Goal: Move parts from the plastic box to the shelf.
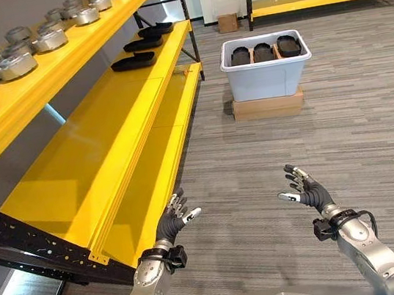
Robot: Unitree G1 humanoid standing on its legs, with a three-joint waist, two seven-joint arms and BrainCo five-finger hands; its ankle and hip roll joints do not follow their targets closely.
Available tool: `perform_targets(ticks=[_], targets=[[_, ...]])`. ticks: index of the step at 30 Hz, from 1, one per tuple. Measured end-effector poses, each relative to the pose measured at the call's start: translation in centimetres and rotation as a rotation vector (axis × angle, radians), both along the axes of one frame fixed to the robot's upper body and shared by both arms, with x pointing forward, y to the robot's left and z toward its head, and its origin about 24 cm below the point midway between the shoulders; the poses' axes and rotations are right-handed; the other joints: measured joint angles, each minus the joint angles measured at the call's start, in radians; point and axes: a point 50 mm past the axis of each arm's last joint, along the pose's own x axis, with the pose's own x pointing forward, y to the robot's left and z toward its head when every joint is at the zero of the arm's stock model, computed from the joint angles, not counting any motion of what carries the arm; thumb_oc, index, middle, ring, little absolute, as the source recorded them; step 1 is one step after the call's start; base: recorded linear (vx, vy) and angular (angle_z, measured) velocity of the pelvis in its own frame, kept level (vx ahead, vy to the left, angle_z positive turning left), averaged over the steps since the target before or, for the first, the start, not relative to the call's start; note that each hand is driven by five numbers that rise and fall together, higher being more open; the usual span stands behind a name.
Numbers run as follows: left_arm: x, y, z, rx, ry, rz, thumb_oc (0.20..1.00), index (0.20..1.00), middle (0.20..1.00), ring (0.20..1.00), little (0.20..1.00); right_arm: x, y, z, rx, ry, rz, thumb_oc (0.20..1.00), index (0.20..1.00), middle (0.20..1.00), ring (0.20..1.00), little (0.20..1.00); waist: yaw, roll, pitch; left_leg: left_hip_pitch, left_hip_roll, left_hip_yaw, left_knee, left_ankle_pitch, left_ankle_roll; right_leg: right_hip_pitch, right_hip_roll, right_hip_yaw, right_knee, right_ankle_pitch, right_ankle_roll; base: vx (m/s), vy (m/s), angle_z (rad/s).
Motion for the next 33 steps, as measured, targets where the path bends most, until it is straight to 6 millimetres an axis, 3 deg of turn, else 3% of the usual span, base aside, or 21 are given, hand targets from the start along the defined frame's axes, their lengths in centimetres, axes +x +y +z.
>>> perform_targets(ticks=[8,33], targets=[[0.02,0.0,0.01,0.0,-0.001,0.0,1.0,1.0,1.0,1.0,1.0,0.01,-0.01,0.01,0.005,0.0,-0.001,1.0,1.0,1.0,1.0,1.0,0.0,-0.021,0.01,0.004,0.003,-0.002,0.003,0.002,-0.001,0.004,0.003,0.0,0.0,0.002,-0.005,0.0,0.0,0.0],[0.01,0.04,0.0,-0.025,0.003,0.014,1.0,1.0,1.0,1.0,1.0,0.02,-0.02,0.01,0.016,0.002,-0.005,1.0,1.0,1.0,1.0,1.0,-0.001,-0.019,0.009,0.013,0.004,-0.004,0.003,0.003,-0.002,0.013,0.004,-0.001,0.0,0.002,-0.005,0.0,0.0,0.0]])
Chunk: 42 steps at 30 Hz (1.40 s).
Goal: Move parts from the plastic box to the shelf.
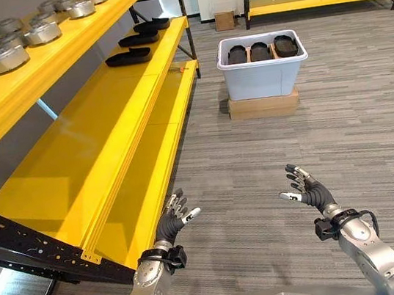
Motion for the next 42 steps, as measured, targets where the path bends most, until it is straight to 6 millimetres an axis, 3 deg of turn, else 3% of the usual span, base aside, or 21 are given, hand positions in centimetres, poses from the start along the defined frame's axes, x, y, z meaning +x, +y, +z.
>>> perform_targets(ticks=[18,24,28,31,33,34,35,36,37,38,39,40,42], targets=[[-0.1,0.0,0.0,0.001,0.002,0.0,1.0,1.0,1.0,1.0,1.0,0.1,0.0,0.1,0.0,-0.003,-0.003,1.0,1.0,1.0,1.0,1.0,0.003,0.005,-0.001,-0.003,-0.001,-0.01,0.001,-0.001,-0.002,0.006,0.0,-0.003,0.001,-0.003,-0.004,0.0,0.023,0.0],[0.7,-0.1,0.4,0.002,-0.021,-0.006,1.0,1.0,1.0,1.0,1.0,0.3,0.0,0.2,0.016,-0.008,-0.009,1.0,1.0,1.0,1.0,1.0,0.005,0.015,0.025,-0.014,-0.004,-0.008,0.025,-0.007,-0.002,-0.032,-0.007,-0.002,0.068,-0.036,-0.009,0.02,0.095,0.0],[1.3,-0.2,0.8,0.004,-0.041,-0.009,1.0,1.0,1.0,1.0,1.0,0.3,0.0,0.2,0.032,-0.005,-0.017,1.0,1.0,1.0,1.0,1.0,0.005,0.019,0.048,-0.022,-0.018,-0.008,0.049,-0.021,0.014,-0.098,-0.025,0.002,0.214,-0.099,-0.001,0.01,0.128,-0.01],[1.7,0.0,1.1,0.013,-0.057,-0.01,1.0,1.0,1.0,1.0,1.0,0.3,0.1,0.1,0.052,0.001,-0.025,1.0,1.0,1.0,1.0,1.0,0.003,-0.013,0.07,-0.022,-0.05,-0.007,0.07,-0.031,0.03,-0.179,-0.065,0.02,0.392,-0.193,0.012,-0.05,0.146,0.07],[2.1,0.1,1.4,0.035,-0.067,-0.021,1.0,1.0,1.0,1.0,1.0,0.6,0.3,0.3,0.061,-0.009,-0.026,1.0,1.0,1.0,1.0,1.0,-0.005,-0.02,0.099,-0.043,-0.064,-0.009,0.106,-0.042,0.046,-0.31,-0.085,0.044,0.661,-0.177,0.039,-0.06,0.175,0.08],[2.5,0.3,1.7,0.048,-0.081,-0.031,1.0,1.0,1.0,1.0,1.0,0.5,0.4,0.2,0.064,0.0,-0.024,1.0,1.0,1.0,1.0,1.0,-0.006,-0.028,0.117,-0.046,-0.073,-0.008,0.122,-0.043,0.057,-0.387,-0.092,0.063,0.798,-0.126,0.047,0.07,0.22,0.2],[2.6,0.4,1.9,0.052,-0.086,-0.032,1.0,1.0,1.0,1.0,1.0,0.5,0.5,0.2,0.063,0.003,-0.018,1.0,1.0,1.0,1.0,1.0,-0.002,-0.025,0.132,-0.049,-0.068,-0.007,0.135,-0.05,0.061,-0.421,-0.095,0.075,0.868,-0.101,0.053,0.18,0.136,0.05],[2.6,0.5,1.8,0.062,-0.088,-0.027,1.0,1.0,1.0,1.0,1.0,0.3,0.7,0.0,0.067,0.011,-0.014,1.0,1.0,1.0,1.0,1.0,-0.009,-0.021,0.139,-0.051,-0.077,-0.011,0.159,-0.083,0.096,-0.453,-0.113,0.055,0.883,-0.098,0.059,0.3,0.098,-0.18],[2.5,0.7,1.8,0.072,-0.083,-0.007,1.0,1.0,1.0,1.0,1.0,0.6,1.0,0.2,0.073,0.003,0.001,1.0,1.0,1.0,1.0,1.0,-0.002,-0.01,0.162,-0.059,-0.077,-0.007,0.187,-0.108,0.092,-0.458,-0.141,0.012,0.728,-0.124,0.053,0.3,-0.078,-0.11],[2.6,0.8,1.8,0.078,-0.088,-0.011,1.0,1.0,1.0,1.0,1.0,0.5,1.1,0.1,0.071,0.006,0.007,1.0,1.0,1.0,1.0,1.0,-0.012,-0.012,0.162,-0.06,-0.076,-0.009,0.177,-0.108,0.09,-0.458,-0.138,0.012,0.609,-0.118,0.062,0.37,-0.132,-0.17],[2.9,0.7,2.0,0.08,-0.098,-0.011,1.0,1.0,1.0,1.0,1.0,0.7,1.0,0.2,0.068,0.002,0.011,1.0,1.0,1.0,1.0,1.0,-0.01,-0.01,0.16,-0.058,-0.076,-0.008,0.167,-0.107,0.088,-0.458,-0.137,0.009,0.474,-0.1,0.08,0.41,-0.167,0.09],[3.1,0.8,2.2,0.081,-0.108,-0.004,1.0,1.0,1.0,1.0,1.0,1.1,1.3,0.5,0.074,-0.012,0.014,1.0,1.0,1.0,1.0,1.0,-0.009,-0.028,0.158,-0.061,-0.077,-0.008,0.164,-0.111,0.08,-0.437,-0.147,-0.003,0.22,-0.051,0.122,0.32,-0.138,0.04],[3.1,0.7,2.2,0.077,-0.106,-0.001,1.0,1.0,1.0,1.0,1.0,1.1,1.4,0.5,0.076,-0.013,0.01,1.0,1.0,1.0,1.0,1.0,-0.01,-0.047,0.155,-0.054,-0.076,-0.017,0.163,-0.119,0.067,-0.429,-0.156,-0.002,0.151,-0.012,0.117,0.17,-0.092,0.22]])
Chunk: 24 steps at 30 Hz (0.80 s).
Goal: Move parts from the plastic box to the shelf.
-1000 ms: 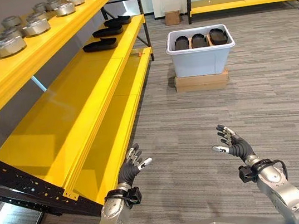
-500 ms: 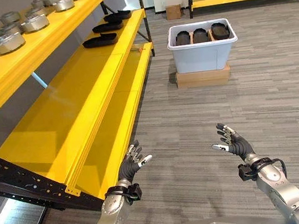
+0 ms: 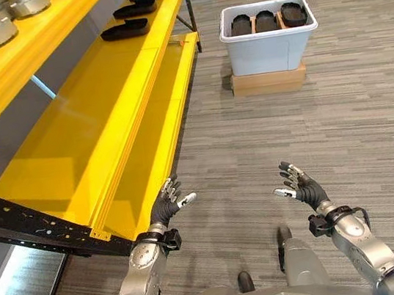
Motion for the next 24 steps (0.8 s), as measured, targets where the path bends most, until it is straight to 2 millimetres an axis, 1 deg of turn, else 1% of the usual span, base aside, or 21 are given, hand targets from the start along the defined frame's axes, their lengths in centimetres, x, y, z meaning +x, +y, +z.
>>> perform_targets(ticks=[1,2,3,5,6,7,8,9,10,11,13,15,16,17,18,19,20,21,22,23,24], targets=[[-0.2,0.1,-0.1,0.003,0.006,0.0,1.0,1.0,1.0,1.0,1.0,0.0,0.3,-0.1,0.011,0.002,-0.008,1.0,1.0,1.0,1.0,1.0,-0.003,-0.027,-0.018,0.021,0.0,-0.012,-0.017,0.003,-0.004,0.011,-0.01,-0.002,-0.015,0.021,-0.004,0.28,-0.172,0.29],[-0.3,0.2,-0.2,0.006,0.01,0.001,1.0,1.0,1.0,1.0,1.0,0.0,0.4,-0.1,0.016,0.002,-0.011,1.0,1.0,1.0,1.0,1.0,-0.004,-0.035,-0.022,0.034,0.0,-0.016,-0.023,0.007,-0.013,0.021,-0.013,-0.004,-0.016,0.024,-0.007,0.36,-0.229,0.37],[-0.5,-0.1,-0.7,-0.001,0.032,0.015,1.0,1.0,1.0,1.0,1.0,0.0,0.5,-0.1,0.018,0.003,-0.017,1.0,1.0,1.0,1.0,1.0,-0.003,-0.037,-0.044,0.054,0.022,-0.049,-0.048,-0.02,-0.047,0.066,0.004,-0.012,-0.041,0.086,-0.026,0.27,-0.183,0.38],[-0.5,-1.1,-0.9,-0.028,0.034,0.008,1.0,1.0,1.0,1.0,1.0,0.4,0.3,0.1,0.008,-0.009,-0.019,1.0,1.0,1.0,1.0,1.0,-0.021,-0.014,-0.087,0.075,0.071,-0.081,-0.068,-0.023,-0.084,0.082,0.046,-0.035,-0.051,0.137,-0.042,0.25,-0.183,0.52],[-0.5,-1.6,-0.9,-0.03,0.036,-0.01,1.0,1.0,1.0,1.0,1.0,1.5,0.3,0.9,0.001,-0.046,-0.023,1.0,1.0,1.0,1.0,1.0,-0.022,0.006,-0.104,0.096,0.112,-0.094,-0.07,-0.039,-0.116,0.097,0.087,-0.048,-0.045,0.184,-0.109,0.25,-0.18,0.3],[-0.5,-2.0,-0.9,-0.041,0.034,-0.015,1.0,1.0,1.0,1.0,1.0,2.2,-0.1,1.5,-0.015,-0.07,-0.024,1.0,1.0,1.0,1.0,1.0,-0.024,0.037,-0.104,0.102,0.149,-0.098,-0.066,-0.036,-0.13,0.107,0.12,-0.059,-0.035,0.158,-0.123,0.35,-0.276,0.11],[-0.3,-2.0,-0.8,-0.045,0.029,-0.016,1.0,1.0,1.0,1.0,1.0,2.6,-0.2,1.9,-0.026,-0.084,-0.02,1.0,1.0,1.0,1.0,1.0,-0.027,0.052,-0.106,0.102,0.166,-0.098,-0.059,-0.042,-0.14,0.106,0.134,-0.072,-0.022,0.149,-0.135,0.25,-0.215,-0.02],[0.3,-2.1,-0.3,-0.048,0.009,-0.014,1.0,1.0,1.0,1.0,1.0,3.2,-0.6,2.4,-0.044,-0.106,-0.023,1.0,1.0,1.0,1.0,1.0,-0.032,0.061,-0.102,0.097,0.188,-0.089,-0.04,-0.03,-0.149,0.103,0.154,-0.084,0.004,0.117,-0.163,0.25,-0.216,0.06],[0.9,-2.1,0.1,-0.041,-0.009,-0.007,1.0,1.0,1.0,1.0,1.0,3.5,-0.8,2.6,-0.057,-0.112,-0.022,1.0,1.0,1.0,1.0,1.0,-0.043,0.064,-0.101,0.09,0.205,-0.101,-0.016,-0.03,-0.159,0.094,0.165,-0.092,0.041,0.076,-0.158,0.22,-0.175,0.04],[1.3,-2.1,0.4,-0.04,-0.023,-0.003,1.0,1.0,1.0,1.0,1.0,3.7,-0.9,2.8,-0.064,-0.117,-0.02,1.0,1.0,1.0,1.0,1.0,-0.044,0.064,-0.102,0.087,0.213,-0.098,-0.006,-0.032,-0.162,0.083,0.169,-0.091,0.064,0.064,-0.161,0.14,-0.106,0.0],[2.3,-2.2,1.3,-0.036,-0.069,-0.003,1.0,1.0,1.0,1.0,1.0,4.1,-1.2,3.2,-0.077,-0.133,-0.024,1.0,1.0,1.0,1.0,1.0,-0.055,0.068,-0.1,0.083,0.235,-0.1,0.007,-0.023,-0.176,0.069,0.193,-0.091,0.104,0.019,-0.182,0.24,-0.218,-0.14],[3.0,-2.3,2.0,-0.033,-0.096,-0.004,1.0,1.0,1.0,1.0,1.0,4.0,-0.9,3.1,-0.073,-0.13,-0.02,1.0,1.0,1.0,1.0,1.0,-0.057,0.059,-0.095,0.057,0.25,-0.098,0.097,-0.026,-0.182,0.078,0.216,-0.084,0.115,-0.029,-0.173,0.22,-0.244,-0.22],[3.2,-2.3,2.1,-0.038,-0.101,-0.004,1.0,1.0,1.0,1.0,1.0,4.0,-0.8,3.1,-0.07,-0.128,-0.02,1.0,1.0,1.0,1.0,1.0,-0.052,0.039,-0.085,0.003,0.253,-0.098,0.25,-0.033,-0.193,0.101,0.218,-0.074,0.105,-0.024,-0.203,0.18,-0.248,-0.25],[3.2,-2.3,2.1,-0.046,-0.099,-0.002,1.0,1.0,1.0,1.0,1.0,4.0,-0.9,3.1,-0.072,-0.13,-0.024,1.0,1.0,1.0,1.0,1.0,-0.049,0.037,-0.084,-0.043,0.254,-0.106,0.353,-0.017,-0.207,0.114,0.232,-0.071,0.101,-0.044,-0.226,0.21,-0.273,-0.28],[3.2,-2.3,2.1,-0.051,-0.098,0.001,1.0,1.0,1.0,1.0,1.0,3.9,-1.0,3.0,-0.074,-0.128,-0.026,1.0,1.0,1.0,1.0,1.0,-0.046,0.036,-0.083,-0.063,0.258,-0.11,0.406,-0.008,-0.222,0.121,0.239,-0.07,0.101,-0.052,-0.237,0.17,-0.182,-0.14],[3.3,-2.2,2.5,-0.051,-0.114,-0.001,1.0,1.0,1.0,1.0,1.0,3.8,-1.3,3.0,-0.075,-0.128,-0.048,1.0,1.0,1.0,1.0,1.0,-0.02,0.007,-0.058,-0.219,0.226,-0.163,0.69,0.097,-0.215,0.146,0.248,-0.041,0.076,-0.055,-0.294,0.13,-0.042,-0.42],[3.2,-2.1,2.3,-0.049,-0.112,0.007,1.0,1.0,1.0,1.0,1.0,4.1,-1.3,3.1,-0.073,-0.133,-0.059,1.0,1.0,1.0,1.0,1.0,0.02,-0.018,-0.038,-0.278,0.189,-0.155,0.718,0.046,-0.208,0.173,0.243,-0.016,0.059,-0.034,-0.29,0.15,-0.014,-0.39],[3.2,-2.0,2.3,-0.046,-0.11,0.006,1.0,1.0,1.0,1.0,1.0,4.2,-1.1,3.3,-0.066,-0.144,-0.062,1.0,1.0,1.0,1.0,1.0,0.024,-0.035,-0.028,-0.322,0.167,-0.152,0.699,0.017,-0.197,0.185,0.234,-0.007,0.042,-0.038,-0.296,0.27,0.045,-0.49],[2.6,-2.0,1.5,-0.052,-0.074,0.016,1.0,1.0,1.0,1.0,1.0,4.3,-1.3,3.4,-0.068,-0.155,-0.071,1.0,1.0,1.0,1.0,1.0,0.041,-0.064,0.005,-0.402,0.119,-0.13,0.465,0.007,-0.185,0.243,0.223,0.009,-0.023,-0.016,-0.269,0.21,0.044,-0.25],[2.1,-1.8,1.0,-0.049,-0.051,0.022,1.0,1.0,1.0,1.0,1.0,4.2,-1.3,3.3,-0.065,-0.151,-0.073,1.0,1.0,1.0,1.0,1.0,0.043,-0.064,0.006,-0.422,0.126,-0.1,0.333,0.021,-0.187,0.279,0.23,0.009,-0.058,-0.017,-0.264,0.42,0.122,-0.18],[1.8,-1.6,0.8,-0.043,-0.04,0.026,1.0,1.0,1.0,1.0,1.0,4.0,-1.2,3.0,-0.055,-0.142,-0.087,1.0,1.0,1.0,1.0,1.0,0.035,-0.057,0.009,-0.414,0.138,-0.044,0.126,0.067,-0.186,0.325,0.251,0.0,-0.09,-0.015,-0.27,0.28,0.077,-0.07]])
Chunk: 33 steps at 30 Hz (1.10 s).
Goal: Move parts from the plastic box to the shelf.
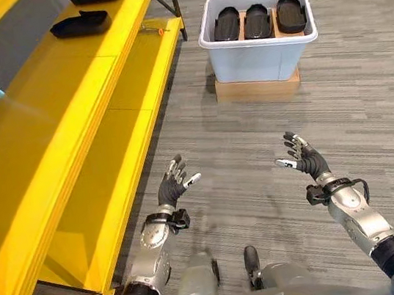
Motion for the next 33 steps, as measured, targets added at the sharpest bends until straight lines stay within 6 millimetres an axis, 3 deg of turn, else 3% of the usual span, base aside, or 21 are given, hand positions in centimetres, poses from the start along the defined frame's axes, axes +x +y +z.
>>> perform_targets(ticks=[1,3,4,5,7,8,9,11,12,14,15,17,19,21,23,25,26,28,29,30,33], targets=[[-0.1,0.0,-0.1,0.001,0.003,0.001,1.0,1.0,1.0,1.0,1.0,0.0,0.0,-0.2,-0.001,0.003,-0.009,1.0,1.0,1.0,1.0,1.0,0.002,0.015,0.0,-0.019,-0.002,-0.01,-0.078,0.036,-0.006,0.028,0.017,0.015,-0.014,-0.014,0.022,0.38,0.098,-0.1],[0.0,0.0,-0.1,-0.006,0.003,0.013,1.0,1.0,1.0,1.0,1.0,0.0,-0.4,-0.6,-0.022,0.02,-0.025,1.0,1.0,1.0,1.0,1.0,0.035,0.038,0.001,-0.005,-0.04,-0.14,-0.269,0.066,-0.009,0.07,0.046,0.068,-0.056,-0.014,0.022,0.14,0.035,-0.64],[0.0,0.1,-0.1,-0.007,0.002,0.017,1.0,1.0,1.0,1.0,1.0,0.0,-0.3,-0.8,-0.022,0.024,-0.026,1.0,1.0,1.0,1.0,1.0,0.048,0.046,0.004,-0.019,-0.051,-0.131,-0.247,0.079,0.002,0.083,0.054,0.08,-0.059,-0.016,0.02,0.23,0.113,-1.01],[-0.1,0.3,-0.2,-0.004,0.006,0.033,1.0,1.0,1.0,1.0,1.0,-0.5,0.0,-1.2,-0.017,0.041,-0.013,1.0,1.0,1.0,1.0,1.0,0.055,0.053,0.006,-0.02,-0.087,-0.119,-0.183,0.121,0.04,0.121,0.063,0.087,-0.059,-0.029,0.034,0.23,0.113,-1.01],[-0.3,0.3,0.0,-0.004,-0.003,0.032,1.0,1.0,1.0,1.0,1.0,-1.3,0.6,-0.8,-0.001,0.022,0.028,1.0,1.0,1.0,1.0,1.0,0.047,0.072,-0.009,0.061,-0.104,-0.065,-0.14,0.138,0.115,0.187,0.086,0.119,-0.057,-0.065,0.088,0.29,0.183,-0.86],[-0.4,0.0,0.1,-0.008,-0.01,0.026,1.0,1.0,1.0,1.0,1.0,-1.4,0.6,-0.7,0.001,0.018,0.031,1.0,1.0,1.0,1.0,1.0,0.035,0.106,-0.03,0.102,-0.088,-0.099,-0.171,0.248,0.159,0.19,0.122,0.121,-0.026,-0.092,0.12,0.33,0.229,-0.27],[0.7,0.1,0.9,0.004,-0.047,0.022,1.0,1.0,1.0,1.0,1.0,-1.1,1.5,-1.1,0.042,0.027,0.017,1.0,1.0,1.0,1.0,1.0,0.002,0.062,-0.029,0.133,-0.095,-0.072,-0.203,0.221,0.207,0.166,0.097,0.128,0.045,-0.123,0.129,0.23,0.159,-0.07],[1.6,-0.5,1.8,-0.003,-0.086,0.016,1.0,1.0,1.0,1.0,1.0,-0.9,2.1,-1.0,0.054,0.023,0.028,1.0,1.0,1.0,1.0,1.0,0.004,0.042,-0.039,0.145,-0.101,-0.066,-0.221,0.209,0.202,0.128,0.083,0.13,0.129,-0.161,0.16,0.21,0.145,-0.04],[2.2,-0.7,2.5,-0.005,-0.114,0.013,1.0,1.0,1.0,1.0,1.0,-0.6,2.2,-0.7,0.054,0.012,0.034,1.0,1.0,1.0,1.0,1.0,0.014,0.024,-0.049,0.161,-0.125,-0.055,-0.233,0.197,0.213,0.102,0.045,0.125,0.195,-0.222,0.17,0.17,0.13,-0.15],[2.9,-0.9,3.1,-0.005,-0.137,0.01,1.0,1.0,1.0,1.0,1.0,0.1,1.9,-0.2,0.04,-0.007,0.03,1.0,1.0,1.0,1.0,1.0,0.019,0.032,-0.049,0.179,-0.16,-0.055,-0.232,0.173,0.242,0.064,-0.034,0.107,0.277,-0.267,0.193,0.14,0.119,0.03],[3.4,-0.9,3.6,0.003,-0.154,0.017,1.0,1.0,1.0,1.0,1.0,0.3,1.9,0.0,0.037,-0.013,0.033,1.0,1.0,1.0,1.0,1.0,0.025,0.034,-0.048,0.183,-0.17,-0.058,-0.227,0.164,0.248,0.0,-0.063,0.111,0.418,-0.281,0.218,0.06,0.082,0.23],[3.8,-0.9,4.0,0.006,-0.166,0.019,1.0,1.0,1.0,1.0,1.0,0.3,2.0,0.0,0.037,-0.013,0.035,1.0,1.0,1.0,1.0,1.0,0.032,0.035,-0.046,0.194,-0.173,-0.065,-0.228,0.159,0.241,-0.057,-0.072,0.105,0.537,-0.282,0.227,0.07,0.103,0.19],[3.9,-0.5,4.1,0.023,-0.169,0.029,1.0,1.0,1.0,1.0,1.0,0.9,2.3,0.6,0.036,-0.034,0.046,1.0,1.0,1.0,1.0,1.0,0.039,0.051,-0.023,0.239,-0.174,-0.074,-0.219,0.136,0.24,-0.179,-0.101,0.097,0.79,-0.263,0.245,0.15,0.129,0.14],[3.6,-0.2,3.9,0.033,-0.157,0.031,1.0,1.0,1.0,1.0,1.0,1.0,2.4,0.8,0.042,-0.042,0.048,1.0,1.0,1.0,1.0,1.0,0.031,0.068,0.005,0.278,-0.173,-0.085,-0.201,0.112,0.233,-0.244,-0.135,0.065,0.879,-0.258,0.236,0.28,0.098,0.13],[3.2,0.4,3.5,0.048,-0.14,0.042,1.0,1.0,1.0,1.0,1.0,0.8,2.7,0.7,0.049,-0.038,0.056,1.0,1.0,1.0,1.0,1.0,0.031,0.075,0.01,0.294,-0.168,-0.091,-0.194,0.06,0.201,-0.312,-0.158,0.05,0.803,-0.253,0.224,0.35,-0.051,-0.11],[3.3,0.4,3.6,0.05,-0.145,0.044,1.0,1.0,1.0,1.0,1.0,0.9,2.7,0.9,0.05,-0.044,0.058,1.0,1.0,1.0,1.0,1.0,0.015,0.077,0.026,0.307,-0.162,-0.081,-0.197,0.06,0.192,-0.368,-0.171,0.051,0.469,-0.181,0.209,0.35,-0.119,-0.09],[3.4,0.4,3.3,0.048,-0.133,0.051,1.0,1.0,1.0,1.0,1.0,0.9,2.8,0.9,0.05,-0.044,0.06,1.0,1.0,1.0,1.0,1.0,0.001,0.068,0.028,0.314,-0.161,-0.084,-0.197,0.038,0.186,-0.378,-0.173,0.047,0.255,-0.084,0.216,0.41,-0.135,0.05],[3.5,0.6,2.7,0.046,-0.108,0.068,1.0,1.0,1.0,1.0,1.0,1.0,2.7,1.0,0.05,-0.047,0.059,1.0,1.0,1.0,1.0,1.0,-0.017,0.057,0.032,0.326,-0.165,-0.089,-0.203,0.025,0.186,-0.365,-0.176,0.053,-0.01,0.04,0.254,0.4,-0.154,0.14],[3.2,0.5,2.1,0.036,-0.083,0.08,1.0,1.0,1.0,1.0,1.0,0.8,2.7,0.7,0.049,-0.032,0.053,1.0,1.0,1.0,1.0,1.0,-0.036,0.044,0.039,0.378,-0.169,-0.108,-0.221,0.018,0.177,-0.334,-0.186,0.023,-0.068,0.118,0.256,0.35,-0.167,0.28],[3.1,0.4,2.0,0.033,-0.078,0.078,1.0,1.0,1.0,1.0,1.0,0.7,2.6,0.6,0.048,-0.028,0.052,1.0,1.0,1.0,1.0,1.0,-0.041,0.04,0.038,0.389,-0.169,-0.115,-0.225,0.015,0.177,-0.322,-0.188,0.016,-0.067,0.127,0.256,0.27,-0.129,0.54],[2.5,-0.3,1.3,0.01,-0.057,0.068,1.0,1.0,1.0,1.0,1.0,1.0,2.4,0.9,0.018,-0.043,0.045,1.0,1.0,1.0,1.0,1.0,-0.054,0.035,0.011,0.466,-0.144,-0.173,-0.275,-0.021,0.132,-0.255,-0.168,0.008,-0.063,0.285,0.198,0.31,-0.2,0.47]])
